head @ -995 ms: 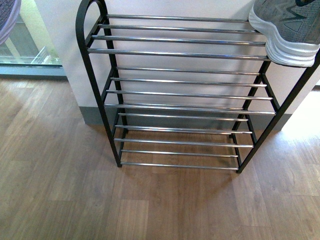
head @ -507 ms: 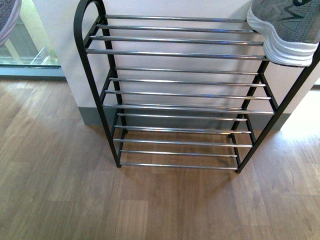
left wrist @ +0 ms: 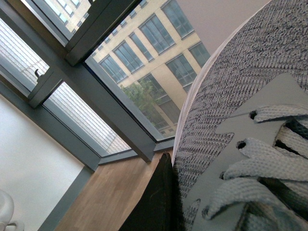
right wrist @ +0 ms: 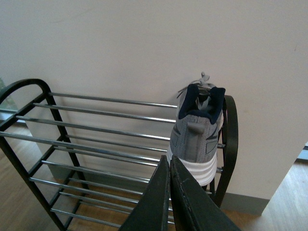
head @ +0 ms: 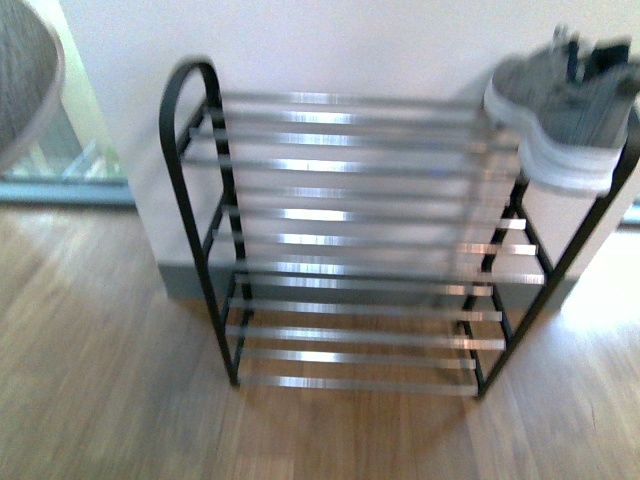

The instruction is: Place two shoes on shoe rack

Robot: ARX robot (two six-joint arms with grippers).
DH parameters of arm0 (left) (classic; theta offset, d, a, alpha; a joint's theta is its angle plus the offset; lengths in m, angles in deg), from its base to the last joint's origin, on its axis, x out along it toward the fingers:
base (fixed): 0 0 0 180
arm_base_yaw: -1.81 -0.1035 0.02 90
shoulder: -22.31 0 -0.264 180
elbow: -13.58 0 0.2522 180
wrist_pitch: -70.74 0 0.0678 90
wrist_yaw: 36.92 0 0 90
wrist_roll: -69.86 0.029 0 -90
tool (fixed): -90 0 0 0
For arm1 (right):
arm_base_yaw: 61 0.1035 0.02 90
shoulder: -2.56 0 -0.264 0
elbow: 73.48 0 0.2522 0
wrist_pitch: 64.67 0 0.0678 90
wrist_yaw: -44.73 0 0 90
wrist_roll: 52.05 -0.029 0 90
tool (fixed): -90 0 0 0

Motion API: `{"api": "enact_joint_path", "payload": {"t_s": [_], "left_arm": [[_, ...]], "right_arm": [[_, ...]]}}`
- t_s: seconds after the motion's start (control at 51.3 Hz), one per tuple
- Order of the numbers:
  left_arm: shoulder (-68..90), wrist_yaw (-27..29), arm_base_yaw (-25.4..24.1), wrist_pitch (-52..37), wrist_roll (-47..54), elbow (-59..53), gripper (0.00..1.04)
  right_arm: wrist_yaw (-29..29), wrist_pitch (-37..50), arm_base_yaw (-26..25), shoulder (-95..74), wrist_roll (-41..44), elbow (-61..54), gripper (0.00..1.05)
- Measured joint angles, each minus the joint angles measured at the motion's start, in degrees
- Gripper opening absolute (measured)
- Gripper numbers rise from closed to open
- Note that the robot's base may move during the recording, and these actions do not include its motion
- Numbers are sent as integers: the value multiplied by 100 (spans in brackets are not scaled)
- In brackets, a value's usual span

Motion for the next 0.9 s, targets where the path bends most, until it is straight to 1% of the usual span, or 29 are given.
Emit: {"api": "enact_joint_path", "payload": {"t_s": [0.312,0.351,0.39,0.468,0.897], "left_arm": [[0,2,2,0,2,0,3],[0,2,2,0,2,0,3],[0,4,2,0,2,0,3],[0,-4,2,0,2,0,3],[0,2,2,0,2,0,3]], "right_arm": [[271,-11,251,903,0,-855,2],[372,-46,328,1005,0,-922,2],[632,-98,492,1141,0,-1014,2],[669,-216,669,1425,2,-1187,2],[710,-1027,686,2717,2,-1668,2]]}}
